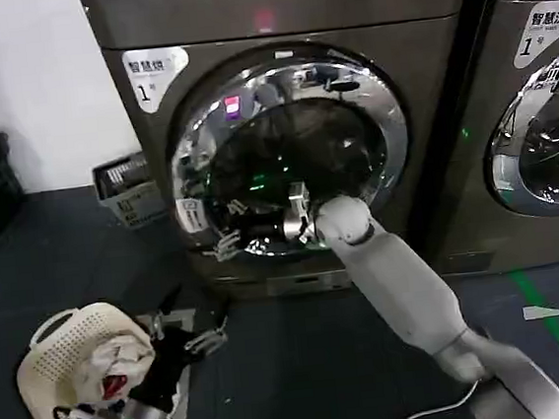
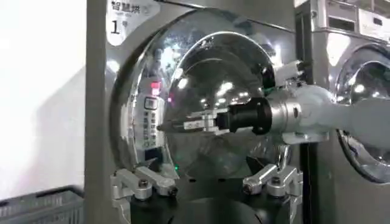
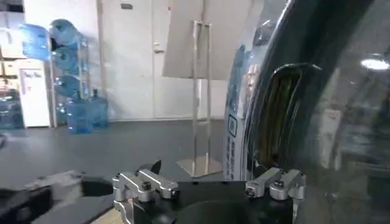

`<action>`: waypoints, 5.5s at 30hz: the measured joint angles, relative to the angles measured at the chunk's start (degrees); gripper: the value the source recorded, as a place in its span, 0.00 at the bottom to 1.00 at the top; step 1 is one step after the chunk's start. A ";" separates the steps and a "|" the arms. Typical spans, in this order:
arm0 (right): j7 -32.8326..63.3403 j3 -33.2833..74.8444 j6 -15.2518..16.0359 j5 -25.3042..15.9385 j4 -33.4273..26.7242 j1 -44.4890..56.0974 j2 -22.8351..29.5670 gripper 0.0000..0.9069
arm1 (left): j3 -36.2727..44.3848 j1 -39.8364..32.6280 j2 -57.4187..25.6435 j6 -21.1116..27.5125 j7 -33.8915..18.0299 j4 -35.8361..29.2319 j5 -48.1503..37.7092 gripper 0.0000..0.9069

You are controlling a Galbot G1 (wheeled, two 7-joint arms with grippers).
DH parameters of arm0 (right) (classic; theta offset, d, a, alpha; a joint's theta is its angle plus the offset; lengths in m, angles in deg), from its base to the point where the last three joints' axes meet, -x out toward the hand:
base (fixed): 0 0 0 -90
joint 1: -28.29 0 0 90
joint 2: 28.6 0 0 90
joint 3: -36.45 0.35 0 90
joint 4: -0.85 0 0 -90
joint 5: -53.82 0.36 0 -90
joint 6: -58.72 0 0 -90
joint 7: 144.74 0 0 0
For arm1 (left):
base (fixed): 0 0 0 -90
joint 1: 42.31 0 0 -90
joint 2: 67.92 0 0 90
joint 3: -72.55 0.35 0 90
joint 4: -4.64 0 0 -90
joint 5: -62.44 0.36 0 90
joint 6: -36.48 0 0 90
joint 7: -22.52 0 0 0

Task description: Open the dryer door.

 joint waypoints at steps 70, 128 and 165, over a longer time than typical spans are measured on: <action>-24.01 42.60 -3.78 -0.97 17.73 32.39 -25.01 1.00 | 10.57 -22.58 -21.58 13.40 4.17 9.78 -24.59 1.00; 48.10 116.24 -4.59 -3.80 19.87 66.08 -12.39 1.00 | 58.14 -50.73 -12.09 9.28 3.08 22.24 -20.79 1.00; 49.06 126.87 -3.92 -5.94 21.93 70.52 -10.27 1.00 | 67.36 -66.87 10.48 0.56 -2.27 49.79 -11.02 1.00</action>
